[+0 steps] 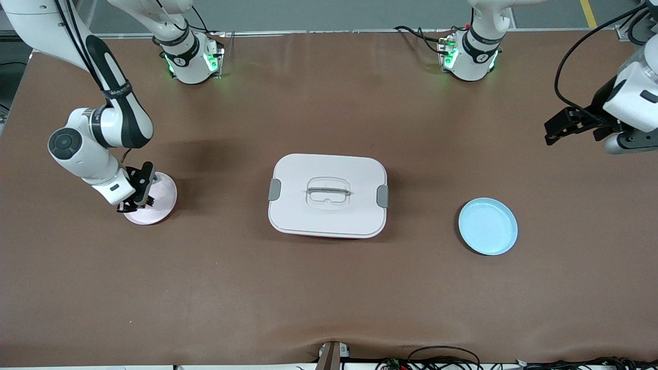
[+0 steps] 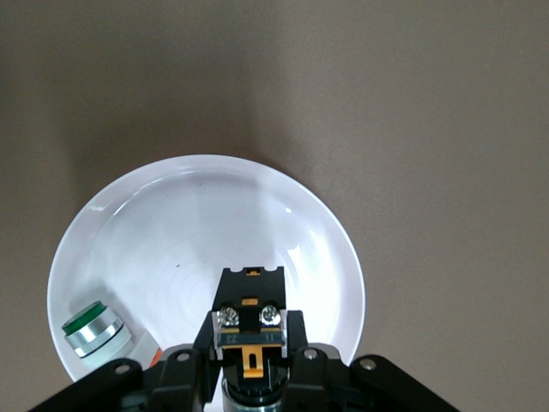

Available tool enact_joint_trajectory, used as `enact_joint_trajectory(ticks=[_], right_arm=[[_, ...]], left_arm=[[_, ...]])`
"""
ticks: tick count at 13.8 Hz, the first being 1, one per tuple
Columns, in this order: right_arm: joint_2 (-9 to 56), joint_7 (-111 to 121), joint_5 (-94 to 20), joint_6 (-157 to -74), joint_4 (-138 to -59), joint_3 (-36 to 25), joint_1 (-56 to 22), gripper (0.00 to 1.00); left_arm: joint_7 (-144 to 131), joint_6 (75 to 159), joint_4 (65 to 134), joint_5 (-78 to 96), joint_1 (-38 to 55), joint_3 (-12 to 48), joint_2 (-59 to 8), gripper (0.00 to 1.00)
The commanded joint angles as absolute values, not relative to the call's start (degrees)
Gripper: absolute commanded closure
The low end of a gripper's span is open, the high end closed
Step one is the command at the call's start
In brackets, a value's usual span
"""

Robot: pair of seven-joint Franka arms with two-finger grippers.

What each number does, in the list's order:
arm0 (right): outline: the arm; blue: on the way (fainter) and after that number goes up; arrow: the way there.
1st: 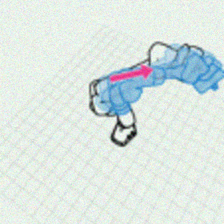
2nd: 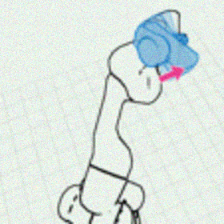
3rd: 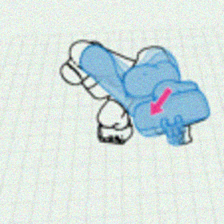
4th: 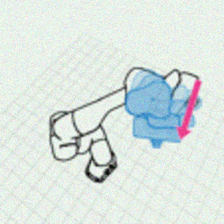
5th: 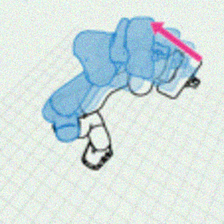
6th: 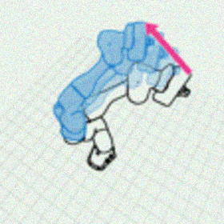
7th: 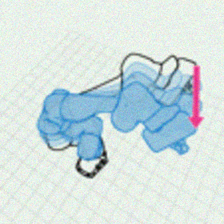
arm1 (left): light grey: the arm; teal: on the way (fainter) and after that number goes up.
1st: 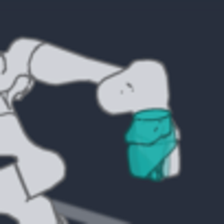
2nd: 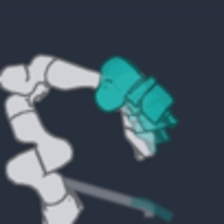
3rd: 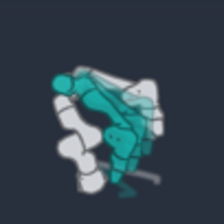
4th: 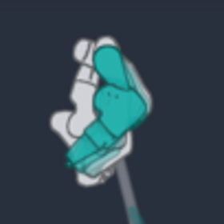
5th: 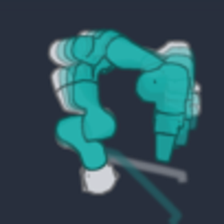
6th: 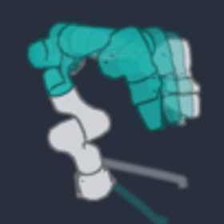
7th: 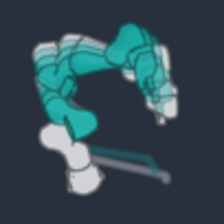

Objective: Transfer orange switch to right arm and place
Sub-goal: 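Lower the switch onto the white plate and open the right gripper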

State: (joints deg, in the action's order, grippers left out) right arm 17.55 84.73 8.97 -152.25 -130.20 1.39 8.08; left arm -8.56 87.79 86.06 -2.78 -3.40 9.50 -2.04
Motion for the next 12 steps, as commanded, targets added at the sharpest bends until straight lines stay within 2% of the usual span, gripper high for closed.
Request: enact_joint_trajectory(ticks=[1, 12], right_arm=[[18.80, 85.25, 10.11, -156.26, -132.09, 2.20, 9.40, 1.00], [20.04, 85.25, 10.11, -158.47, -133.42, 2.11, 9.32, 1.00]], left_arm=[[-4.66, 88.68, 88.24, -1.67, -2.81, 6.86, 0.26, 0.00], [-5.45, 88.33, 88.07, -1.14, -1.58, 5.71, 1.93, 0.00]])
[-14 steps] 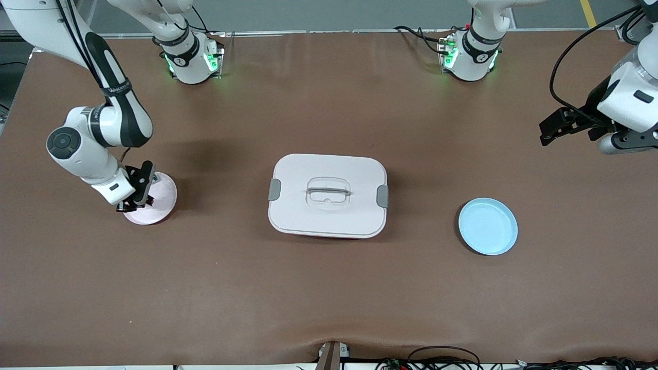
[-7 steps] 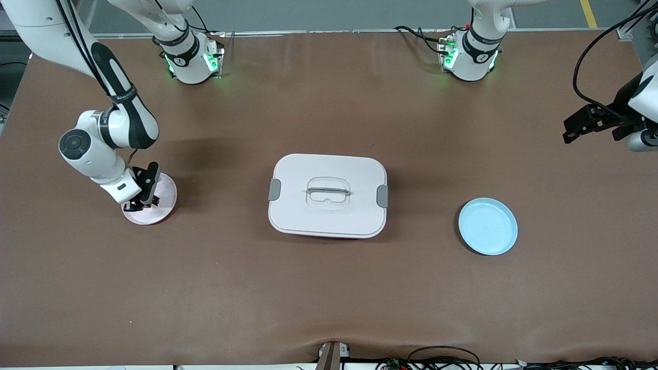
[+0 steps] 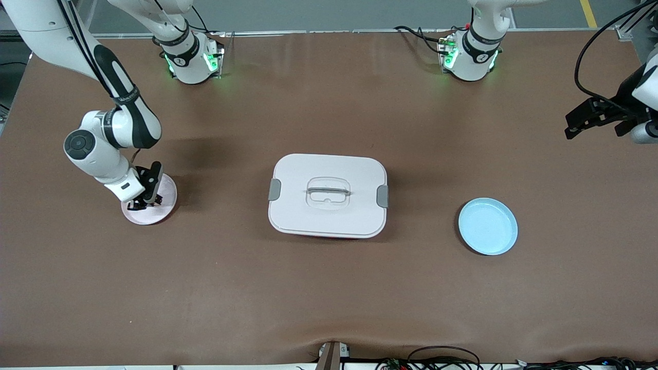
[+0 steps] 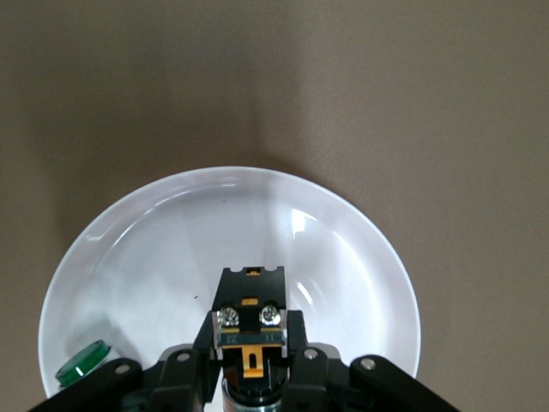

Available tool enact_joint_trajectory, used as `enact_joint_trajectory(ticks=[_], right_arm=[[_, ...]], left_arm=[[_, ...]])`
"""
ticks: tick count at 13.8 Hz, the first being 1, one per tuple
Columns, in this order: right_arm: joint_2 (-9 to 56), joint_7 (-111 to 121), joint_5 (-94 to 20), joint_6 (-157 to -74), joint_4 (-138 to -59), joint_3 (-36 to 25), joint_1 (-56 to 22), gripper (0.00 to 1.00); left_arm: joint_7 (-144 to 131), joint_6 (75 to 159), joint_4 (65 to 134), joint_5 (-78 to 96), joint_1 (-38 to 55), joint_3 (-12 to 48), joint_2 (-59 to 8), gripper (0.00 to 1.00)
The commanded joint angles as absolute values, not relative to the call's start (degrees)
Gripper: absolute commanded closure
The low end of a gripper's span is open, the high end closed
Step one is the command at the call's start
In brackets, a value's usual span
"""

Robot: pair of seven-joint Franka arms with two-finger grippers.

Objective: Transfer orange switch to right arm and place
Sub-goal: 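Lower the switch onto the white plate and open the right gripper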

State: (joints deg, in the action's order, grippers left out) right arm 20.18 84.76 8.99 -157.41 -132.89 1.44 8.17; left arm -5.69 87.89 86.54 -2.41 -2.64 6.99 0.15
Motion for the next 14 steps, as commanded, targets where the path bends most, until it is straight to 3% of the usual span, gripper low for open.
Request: enact_joint_trajectory(ticks=[1, 2, 3, 4, 14], right_arm=[[19.95, 85.17, 10.11, -158.38, -133.33, 2.20, 9.40, 0.87], [19.95, 85.17, 10.11, -158.38, -133.33, 2.20, 9.40, 0.72], [19.86, 85.17, 10.11, -158.38, -133.24, 2.20, 9.40, 0.41], [19.78, 85.25, 10.11, -158.47, -133.24, 2.11, 9.40, 0.00], [18.63, 99.49, 10.11, -157.50, -128.94, 2.46, 9.32, 0.00]], left_arm=[[-5.54, 88.16, 87.98, -1.23, -1.58, 5.80, 1.93, 0.00], [-5.45, 87.37, 87.89, -1.14, -1.58, 5.97, 2.02, 0.00], [-5.45, 85.97, 87.80, -0.97, -1.50, 6.15, 1.93, 0.00], [-5.54, 85.52, 87.80, -0.27, -1.49, 6.33, 2.02, 0.00], [-5.98, 85.25, 87.80, 1.14, -1.49, 7.56, 2.02, 0.00]])
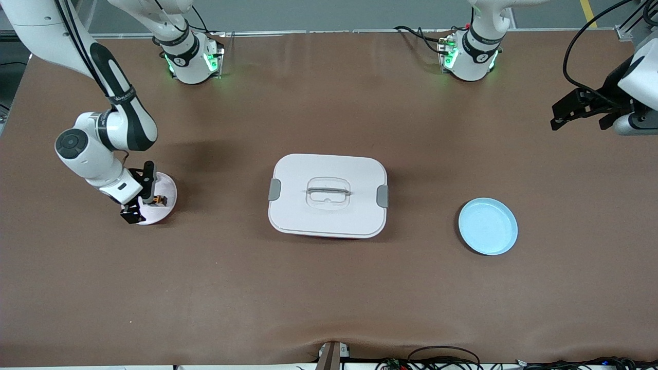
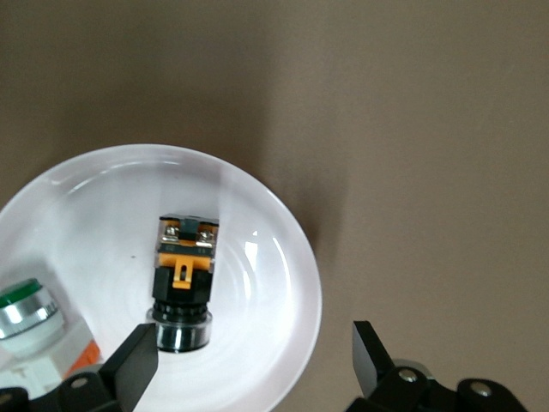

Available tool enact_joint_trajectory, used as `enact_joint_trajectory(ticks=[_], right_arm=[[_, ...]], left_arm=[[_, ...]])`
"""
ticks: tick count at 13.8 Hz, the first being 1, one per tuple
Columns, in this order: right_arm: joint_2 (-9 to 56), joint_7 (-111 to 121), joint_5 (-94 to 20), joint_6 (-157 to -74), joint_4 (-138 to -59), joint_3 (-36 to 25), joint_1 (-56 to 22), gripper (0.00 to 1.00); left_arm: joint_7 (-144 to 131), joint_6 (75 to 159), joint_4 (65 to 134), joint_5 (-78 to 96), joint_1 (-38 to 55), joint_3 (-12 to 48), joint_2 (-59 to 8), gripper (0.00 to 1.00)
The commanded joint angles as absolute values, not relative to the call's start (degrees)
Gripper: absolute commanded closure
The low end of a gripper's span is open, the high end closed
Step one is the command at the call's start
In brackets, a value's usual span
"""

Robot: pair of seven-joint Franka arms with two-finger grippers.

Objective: Transfer orange switch to right arm and place
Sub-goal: 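Lower the switch onto the white plate and open the right gripper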

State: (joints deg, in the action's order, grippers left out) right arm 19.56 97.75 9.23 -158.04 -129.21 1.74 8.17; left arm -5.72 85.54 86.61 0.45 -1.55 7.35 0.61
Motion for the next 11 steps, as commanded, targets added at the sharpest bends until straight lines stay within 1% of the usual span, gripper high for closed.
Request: enact_joint_trajectory(ticks=[1, 4, 5, 7, 9, 11], right_arm=[[18.55, 99.49, 10.11, -157.33, -128.76, 2.37, 9.06, 0.00], [17.76, 98.18, 8.89, -155.31, -127.97, 2.46, 8.35, 0.00], [17.23, 94.43, 7.14, -154.61, -127.79, 2.37, 8.26, 0.00], [15.83, 81.55, 6.59, -151.54, -127.97, 2.46, 8.17, 0.00], [15.03, 65.56, 6.59, -145.49, -127.97, 2.72, 7.82, 0.00], [14.07, 52.26, 6.59, -143.27, -127.88, 2.99, 7.04, 0.00]], left_arm=[[-5.98, 85.25, 87.72, 1.06, -1.49, 7.56, 1.93, 0.00], [-5.98, 85.08, 87.10, 0.88, -1.58, 7.56, 1.67, 0.00], [-5.98, 85.08, 87.10, 0.88, -1.58, 7.47, 1.67, 0.00], [-5.89, 85.08, 87.01, 0.70, -1.67, 7.47, 1.58, 0.00], [-5.89, 85.08, 87.01, 0.53, -1.58, 7.47, 1.58, 0.00], [-5.80, 85.08, 86.92, 0.35, -1.58, 7.47, 1.58, 0.00]])
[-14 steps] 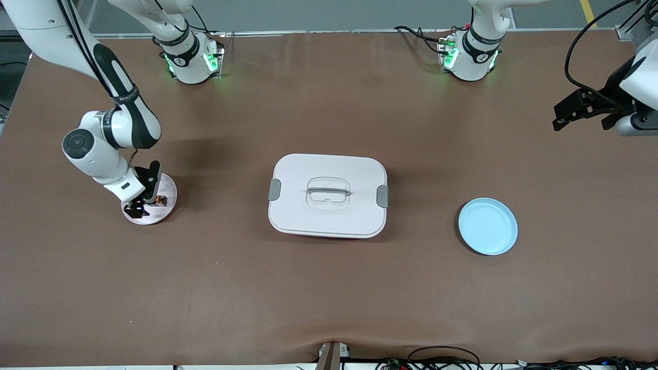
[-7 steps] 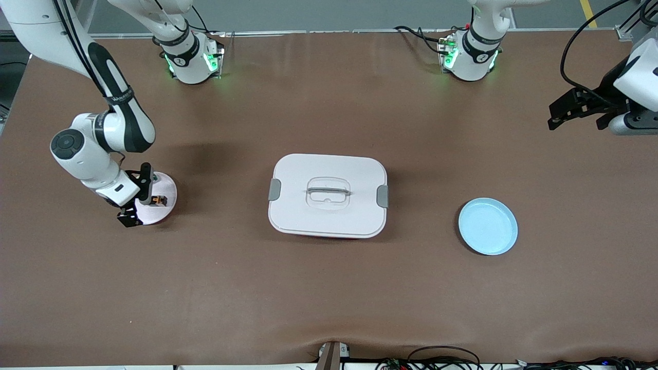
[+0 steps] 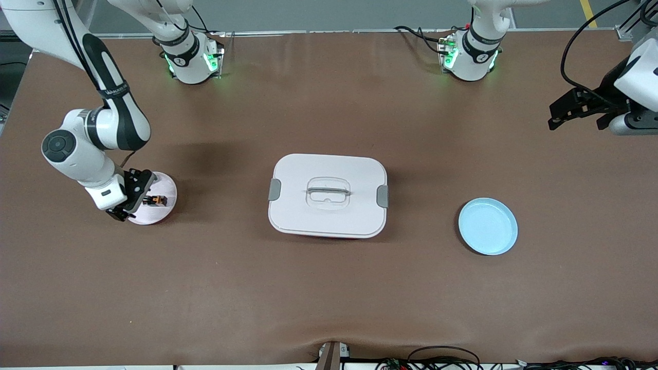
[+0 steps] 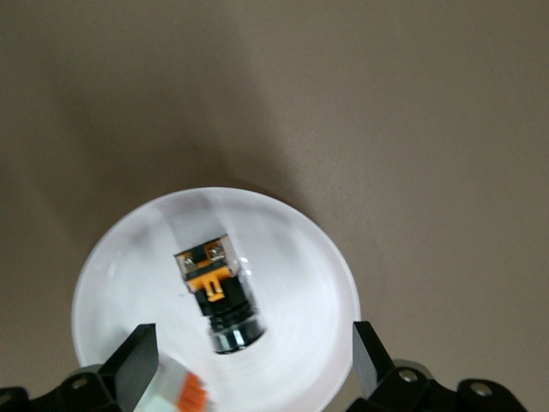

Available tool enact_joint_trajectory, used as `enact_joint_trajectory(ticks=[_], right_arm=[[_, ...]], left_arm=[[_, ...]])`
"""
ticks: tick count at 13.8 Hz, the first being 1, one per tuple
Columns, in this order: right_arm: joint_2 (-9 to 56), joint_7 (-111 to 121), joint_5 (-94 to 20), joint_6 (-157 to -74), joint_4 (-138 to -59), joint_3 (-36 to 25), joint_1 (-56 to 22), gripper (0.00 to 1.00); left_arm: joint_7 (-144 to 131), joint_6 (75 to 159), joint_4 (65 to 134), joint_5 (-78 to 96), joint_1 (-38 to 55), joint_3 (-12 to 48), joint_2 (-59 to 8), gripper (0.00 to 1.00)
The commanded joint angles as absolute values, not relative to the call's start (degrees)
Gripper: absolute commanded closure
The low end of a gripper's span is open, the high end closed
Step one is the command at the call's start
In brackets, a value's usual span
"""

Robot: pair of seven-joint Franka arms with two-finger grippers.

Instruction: Transfer orange switch to right arm and place

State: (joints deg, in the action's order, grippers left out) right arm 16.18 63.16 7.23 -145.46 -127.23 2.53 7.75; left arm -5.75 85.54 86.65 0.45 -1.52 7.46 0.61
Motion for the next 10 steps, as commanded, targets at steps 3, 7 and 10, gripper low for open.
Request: enact_joint_trajectory(ticks=[3, 7, 10], right_arm=[[11.87, 40.99, 6.59, -142.91, -127.88, 3.34, 6.86, 0.00], [11.08, 16.95, 6.68, -142.73, -127.79, 4.39, 6.59, 0.00], [10.55, -2.06, 6.68, -141.78, -126.57, 4.75, 6.50, 0.00]], left_arm=[[-5.89, 85.08, 86.49, 0.35, -1.58, 7.47, 1.50, 0.00], [-5.89, 84.99, 86.31, 0.26, -1.41, 7.56, 1.23, 0.00], [-5.89, 84.99, 86.31, 0.35, -1.58, 7.47, 0.97, 0.00]])
